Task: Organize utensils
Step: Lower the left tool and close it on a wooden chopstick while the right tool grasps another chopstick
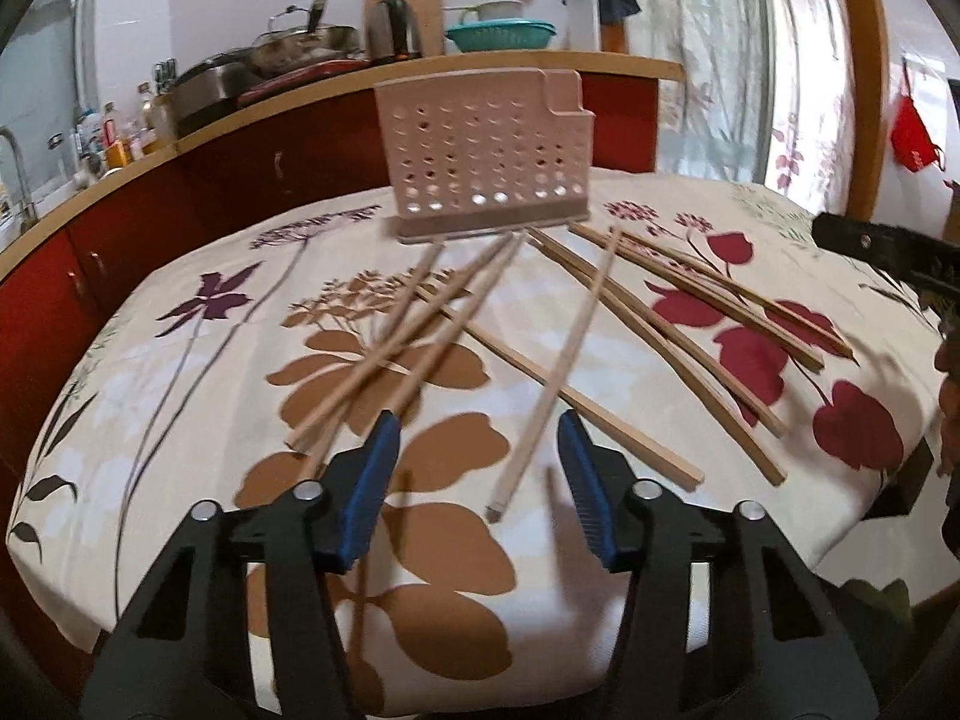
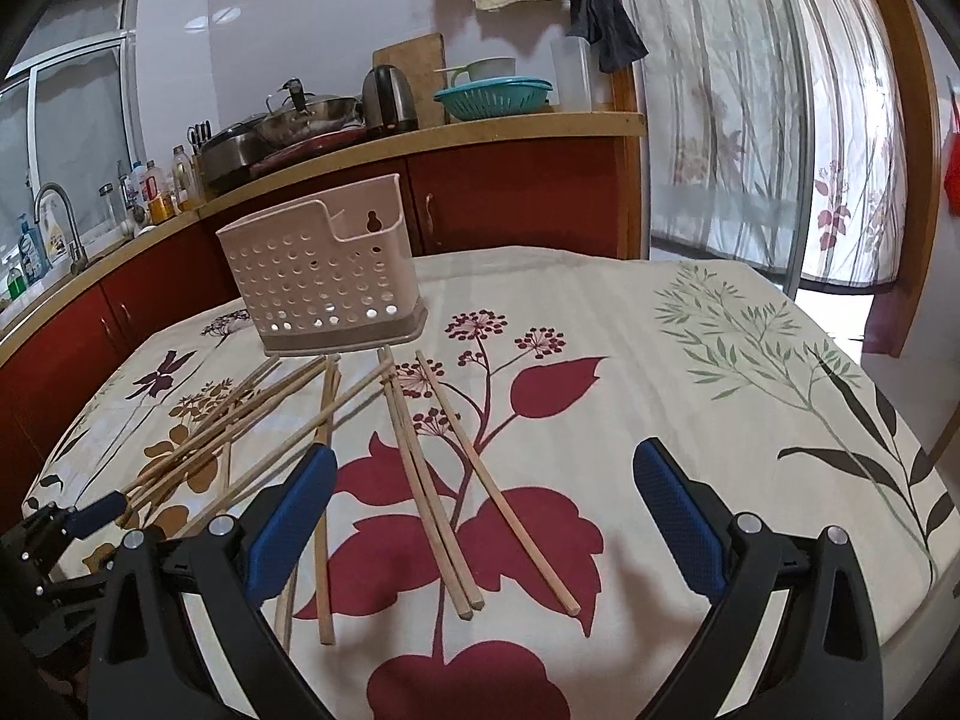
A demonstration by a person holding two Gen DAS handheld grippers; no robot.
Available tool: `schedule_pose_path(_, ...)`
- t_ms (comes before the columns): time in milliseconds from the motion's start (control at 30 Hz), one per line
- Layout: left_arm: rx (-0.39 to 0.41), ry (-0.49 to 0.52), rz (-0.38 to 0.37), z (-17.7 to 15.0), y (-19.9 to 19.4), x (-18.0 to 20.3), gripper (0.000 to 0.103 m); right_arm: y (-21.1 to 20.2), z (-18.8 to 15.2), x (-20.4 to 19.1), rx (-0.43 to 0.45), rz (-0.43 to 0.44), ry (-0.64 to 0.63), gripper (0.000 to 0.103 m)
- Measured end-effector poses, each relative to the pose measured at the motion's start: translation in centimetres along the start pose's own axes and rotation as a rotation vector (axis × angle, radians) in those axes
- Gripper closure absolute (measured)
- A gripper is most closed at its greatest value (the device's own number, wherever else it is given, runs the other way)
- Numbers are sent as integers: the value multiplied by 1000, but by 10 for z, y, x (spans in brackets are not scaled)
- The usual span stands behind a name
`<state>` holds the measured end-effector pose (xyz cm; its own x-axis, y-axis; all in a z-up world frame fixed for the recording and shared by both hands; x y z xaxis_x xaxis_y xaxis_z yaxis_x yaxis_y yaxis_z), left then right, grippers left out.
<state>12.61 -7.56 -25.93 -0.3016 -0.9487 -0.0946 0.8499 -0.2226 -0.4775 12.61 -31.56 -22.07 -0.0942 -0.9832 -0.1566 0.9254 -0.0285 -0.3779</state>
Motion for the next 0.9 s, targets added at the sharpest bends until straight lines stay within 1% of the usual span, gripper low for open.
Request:
schedule_pose_path(100,-25,16,-14,-7,6,4,64,3,-4,1,-9,1,6,7)
schedule_pose_path(233,-53,6,-25,-17,13,5,69,5,-7,4,-13,1,7,7)
schedule_pose_path(333,-45,4,-38,-19,15,7,74,5,-8,4,-14,3,8,7)
schedule_pose_path(400,-38,15,-44,-19,15,9,82,7,-10,4,-19,7,8,7)
schedule_pose_path(467,-33,28,-44,-18,16,12,87,8,-12,4,-23,8,2,7)
schedule_pose_path(533,-32,38,-44,-18,16,14,88,9,-13,3,-25,10,-5,7)
schedule_pose_path(600,-32,31,-58,-18,15,14,93,10,-15,1,-26,14,-12,7)
schedule_pose_path(667,-34,27,-64,-18,16,14,96,11,-18,-1,-32,20,-18,7)
schedule_pose_path(733,-29,28,-60,-17,16,13,96,12,-20,-4,-36,26,-25,7)
schedule_pose_path(900,-9,22,-80,-12,12,14,96,12,-22,-9,-34,33,-49,8)
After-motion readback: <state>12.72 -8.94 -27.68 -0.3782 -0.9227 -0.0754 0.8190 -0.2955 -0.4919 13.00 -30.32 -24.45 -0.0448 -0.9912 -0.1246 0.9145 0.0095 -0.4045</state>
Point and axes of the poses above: each gripper's, at about its wrist camera, not at the fingertips, and y roughly the way its jaws point, x to its right, z to its top, the point moved 9 cm from there along y, roughly the way its jaws point, and after that the axes turned 10 degrees about x, right-handed, at the moved point
